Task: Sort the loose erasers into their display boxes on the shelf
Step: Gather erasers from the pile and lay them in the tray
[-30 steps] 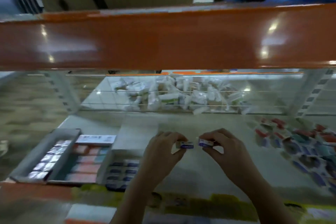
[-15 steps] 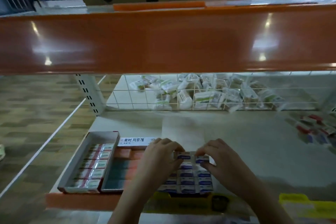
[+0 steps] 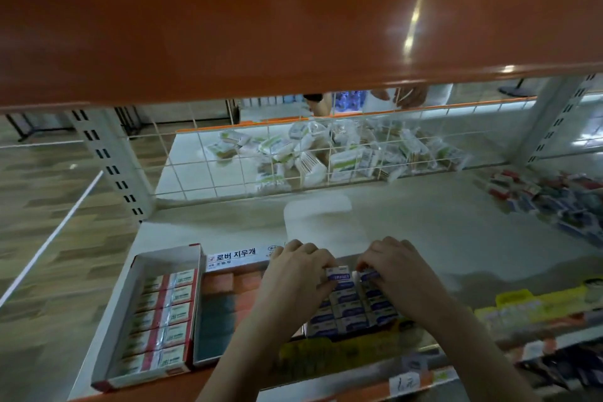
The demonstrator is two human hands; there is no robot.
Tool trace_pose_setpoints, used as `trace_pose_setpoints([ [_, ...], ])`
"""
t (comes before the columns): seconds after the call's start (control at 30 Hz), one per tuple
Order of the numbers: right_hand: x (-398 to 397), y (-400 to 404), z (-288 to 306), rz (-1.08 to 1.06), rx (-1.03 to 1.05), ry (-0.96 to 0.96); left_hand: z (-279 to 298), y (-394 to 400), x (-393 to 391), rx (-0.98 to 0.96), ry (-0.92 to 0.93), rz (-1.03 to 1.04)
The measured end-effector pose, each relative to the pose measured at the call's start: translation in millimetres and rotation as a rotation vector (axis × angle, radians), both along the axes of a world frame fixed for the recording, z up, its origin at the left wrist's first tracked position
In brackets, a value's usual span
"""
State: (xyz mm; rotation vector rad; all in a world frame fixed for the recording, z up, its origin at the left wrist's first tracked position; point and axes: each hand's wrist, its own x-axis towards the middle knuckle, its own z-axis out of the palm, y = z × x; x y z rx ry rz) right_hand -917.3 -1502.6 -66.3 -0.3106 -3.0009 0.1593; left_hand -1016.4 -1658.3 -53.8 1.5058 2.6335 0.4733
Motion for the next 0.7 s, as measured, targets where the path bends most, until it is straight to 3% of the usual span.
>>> trace_pose_setpoints([
  [0.7, 3.7, 0.2, 3.5, 0.063, -0.004, -0.067, 2.9, 21.4, -3.1, -0.095, 0.103, -0.065],
])
